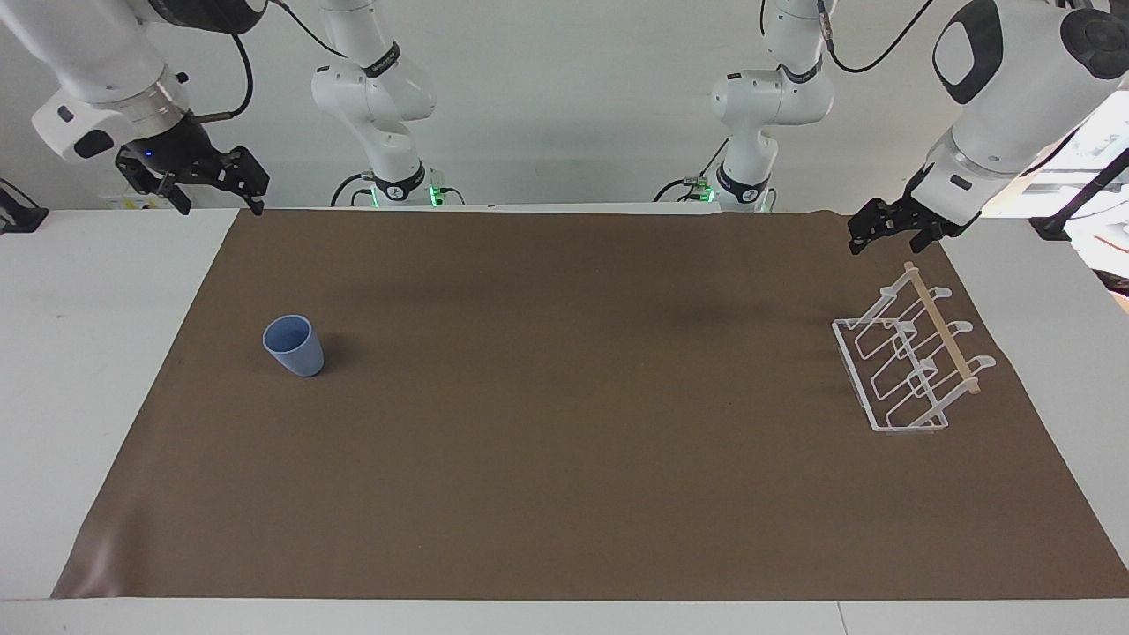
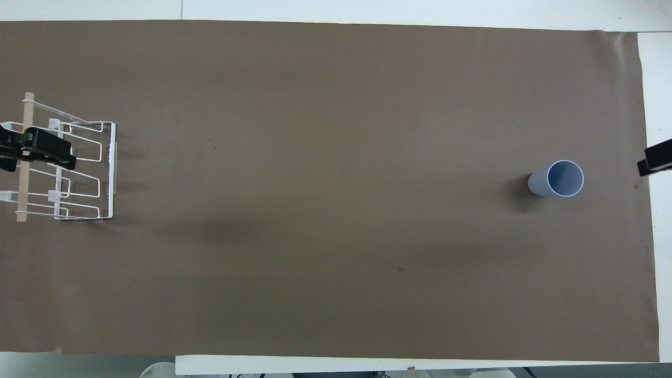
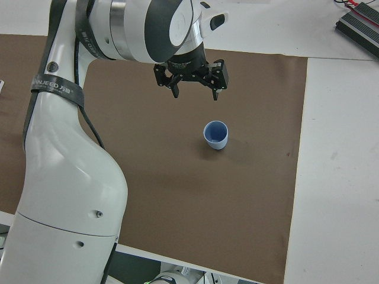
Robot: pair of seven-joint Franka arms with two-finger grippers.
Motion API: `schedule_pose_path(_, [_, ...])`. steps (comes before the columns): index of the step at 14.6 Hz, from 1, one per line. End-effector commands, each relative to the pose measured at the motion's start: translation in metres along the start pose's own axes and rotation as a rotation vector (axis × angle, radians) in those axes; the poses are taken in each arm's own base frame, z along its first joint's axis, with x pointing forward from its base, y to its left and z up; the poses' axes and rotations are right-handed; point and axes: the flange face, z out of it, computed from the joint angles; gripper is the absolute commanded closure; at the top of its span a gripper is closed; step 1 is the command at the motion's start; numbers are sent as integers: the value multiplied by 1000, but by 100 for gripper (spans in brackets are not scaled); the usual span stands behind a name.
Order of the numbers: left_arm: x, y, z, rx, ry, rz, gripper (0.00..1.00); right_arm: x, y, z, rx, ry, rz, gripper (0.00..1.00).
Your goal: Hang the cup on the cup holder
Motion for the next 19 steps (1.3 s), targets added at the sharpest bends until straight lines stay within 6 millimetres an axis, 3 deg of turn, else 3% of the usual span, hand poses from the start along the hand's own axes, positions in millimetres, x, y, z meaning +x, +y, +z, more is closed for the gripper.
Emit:
schedule_pose_path(1, [-2,-1,-1,-6,-11,-13,0,-4,0,1,8,8,11,0])
schedule_pose_path(9, [-2,-1,-1,-6,-11,-13,0,-7,0,1,8,0,11,0])
schedule_pose_path(12, [-2,-1,-1,-6,-11,-13,0,-8,16,1,9,7,5,0])
schedule_pose_path(14, [-2,-1,-1,-6,-11,-13,0,2,24,18,-8,73,-74,0])
schedule_pose_path(19, [-2,-1,-1,-6,-11,-13,0,27,44,129,-4,103,-57,0])
